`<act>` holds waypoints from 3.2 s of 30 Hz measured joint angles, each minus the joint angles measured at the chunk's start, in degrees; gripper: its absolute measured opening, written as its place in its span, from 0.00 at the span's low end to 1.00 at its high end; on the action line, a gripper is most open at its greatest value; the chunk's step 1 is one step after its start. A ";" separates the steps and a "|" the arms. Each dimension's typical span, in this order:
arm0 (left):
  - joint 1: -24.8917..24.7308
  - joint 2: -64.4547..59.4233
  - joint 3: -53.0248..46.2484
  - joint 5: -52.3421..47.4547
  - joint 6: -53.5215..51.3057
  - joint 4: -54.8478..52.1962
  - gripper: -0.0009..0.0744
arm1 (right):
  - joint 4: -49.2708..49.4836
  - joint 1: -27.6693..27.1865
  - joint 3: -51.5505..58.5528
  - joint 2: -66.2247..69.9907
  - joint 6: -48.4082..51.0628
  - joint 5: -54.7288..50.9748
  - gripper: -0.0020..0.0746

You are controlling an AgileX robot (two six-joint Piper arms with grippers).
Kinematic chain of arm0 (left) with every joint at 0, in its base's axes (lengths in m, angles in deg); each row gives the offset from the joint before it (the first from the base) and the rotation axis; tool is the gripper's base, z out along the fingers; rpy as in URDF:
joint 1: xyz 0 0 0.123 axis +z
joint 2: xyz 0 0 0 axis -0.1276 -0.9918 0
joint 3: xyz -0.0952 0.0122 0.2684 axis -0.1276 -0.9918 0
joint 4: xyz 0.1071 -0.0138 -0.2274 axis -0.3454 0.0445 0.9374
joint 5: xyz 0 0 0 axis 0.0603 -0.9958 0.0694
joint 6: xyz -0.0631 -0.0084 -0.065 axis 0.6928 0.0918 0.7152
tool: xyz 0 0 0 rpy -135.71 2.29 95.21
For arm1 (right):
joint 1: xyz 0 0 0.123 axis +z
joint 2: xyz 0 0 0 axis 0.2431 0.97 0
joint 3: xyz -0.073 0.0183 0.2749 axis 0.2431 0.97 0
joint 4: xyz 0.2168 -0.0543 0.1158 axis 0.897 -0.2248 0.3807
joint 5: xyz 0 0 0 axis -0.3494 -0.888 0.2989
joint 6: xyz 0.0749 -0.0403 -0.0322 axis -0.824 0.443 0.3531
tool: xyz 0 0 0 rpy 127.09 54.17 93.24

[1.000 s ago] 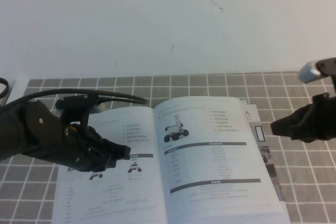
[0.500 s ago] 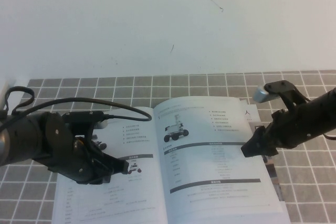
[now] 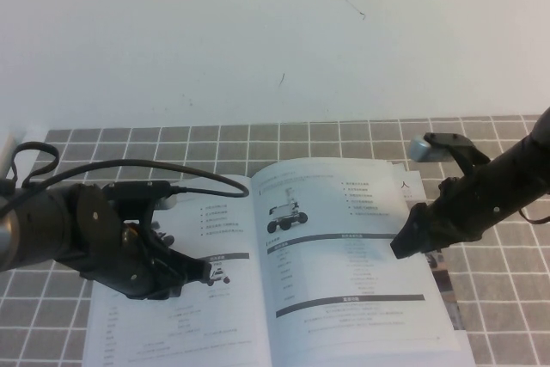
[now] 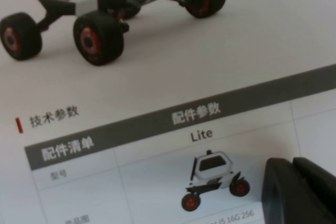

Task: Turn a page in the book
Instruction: Open the closed book

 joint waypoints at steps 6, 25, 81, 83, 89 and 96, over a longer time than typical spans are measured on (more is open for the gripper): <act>0.00 0.00 0.00 0.34 0.00 0.00 0.01 | 2.25 0.00 -0.24 0.78 -0.13 -1.74 0.61; -1.03 -5.84 1.22 0.71 -0.11 0.60 0.01 | 6.16 0.08 -2.78 1.42 1.11 -8.51 0.61; -1.89 -6.24 1.22 2.38 -1.11 2.25 0.01 | -2.40 0.11 -27.72 5.21 -12.03 -22.78 0.61; -1.89 -6.24 1.22 2.38 -1.11 2.26 0.01 | -2.40 0.29 -27.72 5.33 -12.16 -22.80 0.61; -1.89 -6.24 1.22 2.47 -1.11 2.26 0.01 | -0.99 2.30 -27.72 5.68 -12.38 -22.80 0.61; -1.99 -6.24 1.22 2.47 -1.11 2.26 0.01 | 8.51 2.81 -27.72 5.94 -10.79 -22.90 0.61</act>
